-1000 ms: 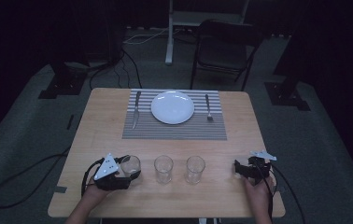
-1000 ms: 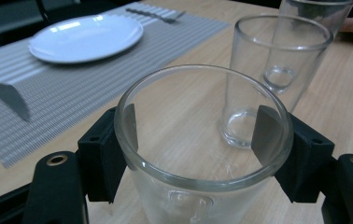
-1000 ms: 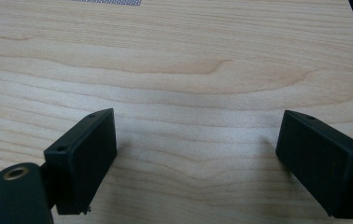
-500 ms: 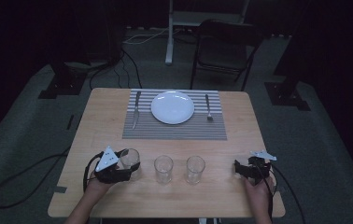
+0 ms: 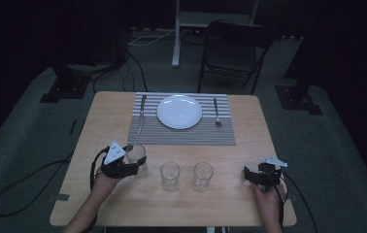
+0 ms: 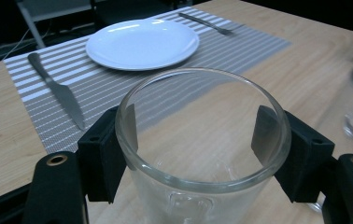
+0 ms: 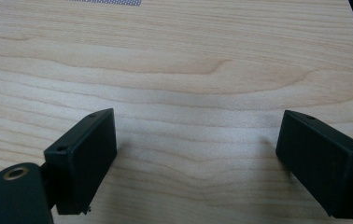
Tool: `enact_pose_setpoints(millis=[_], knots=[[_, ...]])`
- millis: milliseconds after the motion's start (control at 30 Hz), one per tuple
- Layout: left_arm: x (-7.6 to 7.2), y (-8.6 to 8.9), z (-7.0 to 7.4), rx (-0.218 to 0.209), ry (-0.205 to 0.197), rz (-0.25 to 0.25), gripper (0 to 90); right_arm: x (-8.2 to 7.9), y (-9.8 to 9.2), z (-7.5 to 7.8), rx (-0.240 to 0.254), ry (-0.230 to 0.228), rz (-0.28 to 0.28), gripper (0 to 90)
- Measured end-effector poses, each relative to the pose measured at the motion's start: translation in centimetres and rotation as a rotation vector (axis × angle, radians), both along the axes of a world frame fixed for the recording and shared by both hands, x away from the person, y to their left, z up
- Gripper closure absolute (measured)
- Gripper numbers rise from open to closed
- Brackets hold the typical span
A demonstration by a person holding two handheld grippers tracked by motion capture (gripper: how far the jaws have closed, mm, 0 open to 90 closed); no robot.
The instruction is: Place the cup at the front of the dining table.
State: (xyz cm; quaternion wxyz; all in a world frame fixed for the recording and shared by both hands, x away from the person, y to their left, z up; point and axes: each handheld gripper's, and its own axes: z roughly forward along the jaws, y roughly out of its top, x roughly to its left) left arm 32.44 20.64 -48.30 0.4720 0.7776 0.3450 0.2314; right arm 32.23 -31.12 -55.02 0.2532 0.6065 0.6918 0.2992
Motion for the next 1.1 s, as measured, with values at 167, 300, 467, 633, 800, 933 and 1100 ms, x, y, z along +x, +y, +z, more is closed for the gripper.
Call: enact_pose_setpoints(millis=[167,300,467,633,800,933,1100], knots=[[1.0,-0.4,0.0,0.005,0.002,0.007,29.1,0.0,0.0,0.0,0.0,0.0,0.0,12.0],[1.8,-0.8,0.1,0.009,0.002,0.018,29.1,0.0,0.0,0.0,0.0,0.0,0.0,12.0],[3.1,-1.4,0.6,-0.001,-0.004,0.029,29.1,0.0,0.0,0.0,0.0,0.0,0.0,12.0],[4.2,-2.1,0.9,-0.007,-0.016,0.048,29.1,0.0,0.0,0.0,0.0,0.0,-0.001,12.0],[5.5,-2.8,1.1,-0.004,-0.01,0.061,29.1,0.0,0.0,0.0,0.0,0.0,0.0,12.0],[6.8,-3.1,1.6,-0.014,-0.016,0.081,29.0,0.0,0.0,0.0,0.0,0.0,0.0,12.1],[8.1,-3.4,2.1,-0.013,-0.025,0.095,29.0,0.0,0.0,0.0,0.0,0.0,0.0,12.0]])
